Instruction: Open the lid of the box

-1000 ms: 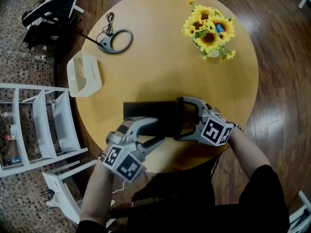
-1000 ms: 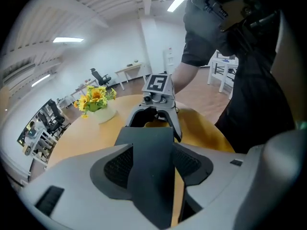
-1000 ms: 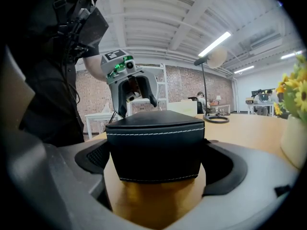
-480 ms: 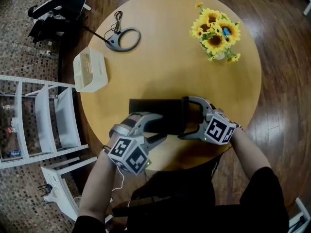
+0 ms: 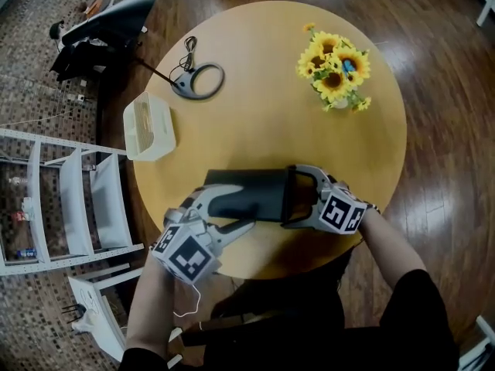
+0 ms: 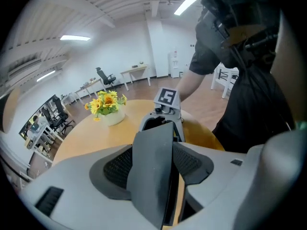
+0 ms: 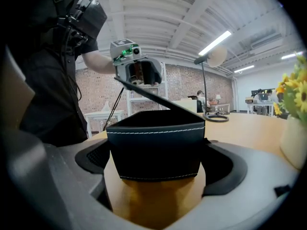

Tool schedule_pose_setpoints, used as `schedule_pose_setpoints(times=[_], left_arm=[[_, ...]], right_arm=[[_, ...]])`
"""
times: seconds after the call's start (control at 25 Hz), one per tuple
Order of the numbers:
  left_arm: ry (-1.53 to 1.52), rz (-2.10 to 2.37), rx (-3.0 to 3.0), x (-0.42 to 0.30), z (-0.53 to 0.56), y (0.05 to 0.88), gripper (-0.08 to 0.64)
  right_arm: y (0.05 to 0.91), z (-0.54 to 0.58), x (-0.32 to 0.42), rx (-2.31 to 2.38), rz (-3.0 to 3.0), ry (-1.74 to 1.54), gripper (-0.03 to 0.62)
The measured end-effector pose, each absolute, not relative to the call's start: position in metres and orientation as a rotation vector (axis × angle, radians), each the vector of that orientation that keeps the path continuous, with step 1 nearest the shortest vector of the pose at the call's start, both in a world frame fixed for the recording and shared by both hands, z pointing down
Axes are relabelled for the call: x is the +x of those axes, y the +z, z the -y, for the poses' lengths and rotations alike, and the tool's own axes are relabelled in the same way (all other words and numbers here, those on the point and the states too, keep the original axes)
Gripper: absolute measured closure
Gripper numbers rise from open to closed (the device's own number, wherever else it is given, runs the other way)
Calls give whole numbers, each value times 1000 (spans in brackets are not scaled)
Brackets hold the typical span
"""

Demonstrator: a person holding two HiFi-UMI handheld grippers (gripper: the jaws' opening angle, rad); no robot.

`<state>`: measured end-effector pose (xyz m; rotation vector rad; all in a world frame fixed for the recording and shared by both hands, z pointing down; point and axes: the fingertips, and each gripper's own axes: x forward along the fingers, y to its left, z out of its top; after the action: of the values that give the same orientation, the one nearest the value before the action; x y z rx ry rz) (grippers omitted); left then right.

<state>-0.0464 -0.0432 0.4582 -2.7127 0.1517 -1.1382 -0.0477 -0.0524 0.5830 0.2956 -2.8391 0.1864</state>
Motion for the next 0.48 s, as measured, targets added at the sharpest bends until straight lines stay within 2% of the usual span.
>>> schedule_pose_setpoints(times=[0.2, 0.28, 0.48], left_arm=[[-923, -309, -2789, -41, 92, 409, 298], [-856, -483, -2806, -45, 123, 397, 372], [-710, -754, -2796, -58, 174, 388, 380]], right_arm=[[589, 51, -48, 295, 2798, 190, -6], [591, 50, -47, 297, 2773, 199, -8], [596, 50, -45, 286, 2690, 223, -8]])
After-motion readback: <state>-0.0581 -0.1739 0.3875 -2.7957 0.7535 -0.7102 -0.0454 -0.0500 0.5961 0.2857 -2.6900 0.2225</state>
